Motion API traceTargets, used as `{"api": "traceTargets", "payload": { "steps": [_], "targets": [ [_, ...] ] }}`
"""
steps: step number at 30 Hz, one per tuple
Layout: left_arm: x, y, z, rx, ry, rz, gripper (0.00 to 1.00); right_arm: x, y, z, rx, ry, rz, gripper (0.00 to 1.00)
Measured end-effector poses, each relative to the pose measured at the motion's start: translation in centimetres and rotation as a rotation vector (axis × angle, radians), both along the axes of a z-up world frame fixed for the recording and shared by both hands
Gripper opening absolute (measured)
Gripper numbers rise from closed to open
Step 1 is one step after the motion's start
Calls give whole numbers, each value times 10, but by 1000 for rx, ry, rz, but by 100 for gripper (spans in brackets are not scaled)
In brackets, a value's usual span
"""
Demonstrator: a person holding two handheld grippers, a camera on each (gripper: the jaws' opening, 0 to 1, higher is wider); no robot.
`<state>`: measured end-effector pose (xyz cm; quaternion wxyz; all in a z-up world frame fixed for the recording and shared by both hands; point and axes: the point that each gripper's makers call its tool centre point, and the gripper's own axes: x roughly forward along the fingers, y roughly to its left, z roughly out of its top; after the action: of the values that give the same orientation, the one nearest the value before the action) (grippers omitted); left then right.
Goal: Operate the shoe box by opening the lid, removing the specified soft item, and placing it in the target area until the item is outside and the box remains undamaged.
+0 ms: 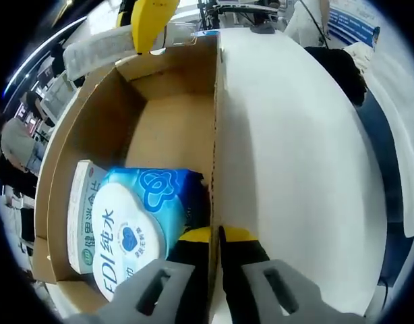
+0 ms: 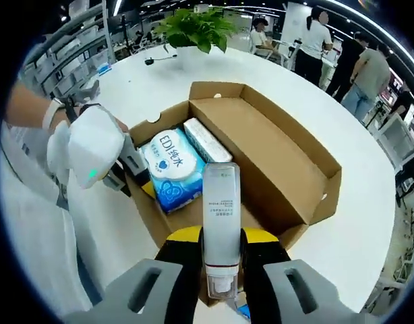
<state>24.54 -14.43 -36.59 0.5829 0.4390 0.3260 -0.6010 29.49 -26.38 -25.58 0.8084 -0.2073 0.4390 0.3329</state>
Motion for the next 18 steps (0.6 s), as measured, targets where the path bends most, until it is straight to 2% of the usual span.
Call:
{"api": "traceTargets", "payload": {
  "steps": [4,7,11,18],
  "targets": [
    [0,0,0,-1,-2,2,1,-1,-11,6,5,-24,-40,19],
    [-1,0,0,-1,1,4,1,-5,-22,5,-4,-12,-80,19],
    [0,1,0,0,1,2,1,-7,-35,9,2,-32,-115,19],
    [-3,2,-2,-1,3,6,1,-21,-64,11,11,-32,-215,19]
  ]
}}
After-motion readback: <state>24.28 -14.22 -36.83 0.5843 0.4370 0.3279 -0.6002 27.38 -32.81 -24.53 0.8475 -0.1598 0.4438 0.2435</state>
